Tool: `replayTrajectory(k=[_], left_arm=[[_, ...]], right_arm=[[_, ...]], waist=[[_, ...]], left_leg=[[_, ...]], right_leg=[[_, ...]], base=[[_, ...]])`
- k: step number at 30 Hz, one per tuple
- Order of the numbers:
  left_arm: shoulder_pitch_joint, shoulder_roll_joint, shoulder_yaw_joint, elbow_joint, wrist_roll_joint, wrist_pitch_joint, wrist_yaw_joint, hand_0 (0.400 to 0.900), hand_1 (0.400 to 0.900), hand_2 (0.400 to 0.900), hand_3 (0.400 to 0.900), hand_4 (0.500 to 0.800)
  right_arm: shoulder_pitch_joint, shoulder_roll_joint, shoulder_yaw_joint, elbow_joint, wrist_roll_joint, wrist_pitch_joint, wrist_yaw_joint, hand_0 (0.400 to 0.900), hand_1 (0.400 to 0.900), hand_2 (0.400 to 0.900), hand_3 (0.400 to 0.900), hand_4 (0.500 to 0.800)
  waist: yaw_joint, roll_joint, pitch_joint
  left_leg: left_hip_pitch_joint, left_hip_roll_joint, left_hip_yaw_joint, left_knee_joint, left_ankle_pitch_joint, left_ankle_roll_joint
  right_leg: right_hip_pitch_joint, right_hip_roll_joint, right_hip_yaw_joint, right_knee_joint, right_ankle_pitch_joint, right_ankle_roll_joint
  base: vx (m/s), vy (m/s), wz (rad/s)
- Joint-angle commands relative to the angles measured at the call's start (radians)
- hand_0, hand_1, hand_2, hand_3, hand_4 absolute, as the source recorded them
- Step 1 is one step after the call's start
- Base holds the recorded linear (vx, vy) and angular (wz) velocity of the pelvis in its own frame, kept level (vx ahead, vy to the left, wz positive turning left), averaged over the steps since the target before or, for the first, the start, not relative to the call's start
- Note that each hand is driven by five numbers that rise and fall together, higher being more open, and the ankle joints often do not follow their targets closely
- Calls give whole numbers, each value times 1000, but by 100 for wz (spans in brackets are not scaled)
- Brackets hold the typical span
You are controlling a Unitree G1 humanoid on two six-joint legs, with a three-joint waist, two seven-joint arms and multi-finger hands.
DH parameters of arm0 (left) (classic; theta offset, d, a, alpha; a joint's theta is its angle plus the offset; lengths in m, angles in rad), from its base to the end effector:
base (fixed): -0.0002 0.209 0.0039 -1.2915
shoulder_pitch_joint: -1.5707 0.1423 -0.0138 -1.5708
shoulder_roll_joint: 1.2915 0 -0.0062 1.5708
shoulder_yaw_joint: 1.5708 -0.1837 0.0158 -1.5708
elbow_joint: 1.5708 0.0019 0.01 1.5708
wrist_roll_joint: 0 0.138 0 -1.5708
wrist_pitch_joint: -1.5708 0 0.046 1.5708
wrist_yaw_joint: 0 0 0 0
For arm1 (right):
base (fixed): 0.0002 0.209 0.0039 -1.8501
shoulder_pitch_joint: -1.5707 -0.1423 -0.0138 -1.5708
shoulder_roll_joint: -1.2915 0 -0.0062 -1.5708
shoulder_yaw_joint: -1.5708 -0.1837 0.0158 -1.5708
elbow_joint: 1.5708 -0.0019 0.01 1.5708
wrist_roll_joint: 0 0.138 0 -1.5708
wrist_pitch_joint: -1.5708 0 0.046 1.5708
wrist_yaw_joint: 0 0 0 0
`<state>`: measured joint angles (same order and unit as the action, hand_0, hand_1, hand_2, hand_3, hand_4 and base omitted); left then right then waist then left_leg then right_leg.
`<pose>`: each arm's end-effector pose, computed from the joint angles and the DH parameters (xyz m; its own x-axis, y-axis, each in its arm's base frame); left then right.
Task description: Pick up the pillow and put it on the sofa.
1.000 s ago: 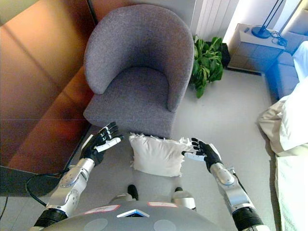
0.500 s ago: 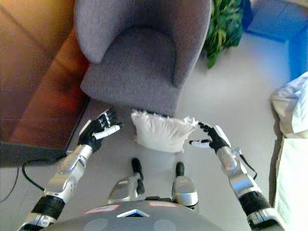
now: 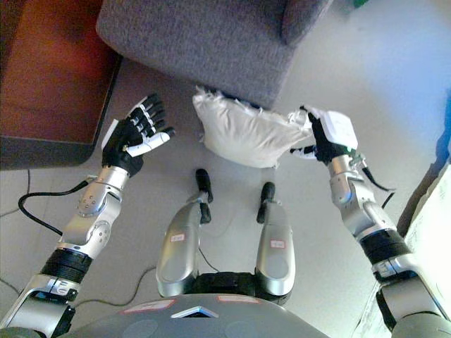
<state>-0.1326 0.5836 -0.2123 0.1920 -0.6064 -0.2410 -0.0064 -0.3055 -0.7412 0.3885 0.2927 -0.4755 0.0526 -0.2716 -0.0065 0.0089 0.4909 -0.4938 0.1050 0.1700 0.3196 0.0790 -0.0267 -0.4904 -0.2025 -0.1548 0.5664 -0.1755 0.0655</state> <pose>0.2251 0.2315 0.0633 0.9897 -0.1101 0.0910 0.1106 0.9939 -0.0001 0.2507 -0.2443 0.0721 0.9975 0.0316 0.0638 0.0532 0.2636 -0.9632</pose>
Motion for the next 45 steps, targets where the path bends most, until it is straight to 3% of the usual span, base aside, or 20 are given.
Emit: replayTrajectory(k=[1,2,7,19,38,45], left_arm=[[-32,30,12,-162,-36,-141,24,900,900,900,900,800],[-39,32,12,-168,-35,-139,31,900,900,900,900,800],[-69,35,14,-189,-23,-140,45,900,900,900,900,800],[-61,70,18,-234,-13,-123,29,900,900,900,900,800],[-83,112,12,-252,-31,-85,-5,900,900,900,900,800],[-100,136,-1,-247,-43,-73,-30,900,900,900,900,800]], right_arm=[[-89,-69,9,-13,-58,7,-85,900,900,900,900,800],[-104,-74,14,-5,-51,6,-83,900,900,900,900,800],[-169,-108,22,21,3,-12,-55,900,900,900,900,800],[-257,-140,10,120,225,-17,10,900,900,900,900,800],[-550,-189,119,332,387,-15,141,900,900,900,900,800],[-671,-188,194,474,524,-15,258,900,900,900,900,800]], waist=[[2,7,-36],[3,11,-31],[9,27,-14],[27,71,20],[70,130,29],[97,146,29]], left_leg=[[-77,-14,-2,265,-230,37],[-88,-14,-6,300,-269,32],[-182,-12,8,437,-334,43],[-359,-10,0,749,-445,59],[-538,-25,-25,1002,-512,57],[-582,-38,-42,1036,-509,53]], right_leg=[[-64,34,-23,60,14,-36],[-77,34,-17,108,-24,-31],[-176,23,-21,278,-91,-54],[-355,-22,-29,612,-218,-80],[-527,-83,-5,877,-298,-85],[-564,-99,-4,893,-290,-89]], base=[[-2,-49,12],[2,-53,13],[-39,-71,17],[-4,-74,14],[7,-17,7],[5,-11,7]])
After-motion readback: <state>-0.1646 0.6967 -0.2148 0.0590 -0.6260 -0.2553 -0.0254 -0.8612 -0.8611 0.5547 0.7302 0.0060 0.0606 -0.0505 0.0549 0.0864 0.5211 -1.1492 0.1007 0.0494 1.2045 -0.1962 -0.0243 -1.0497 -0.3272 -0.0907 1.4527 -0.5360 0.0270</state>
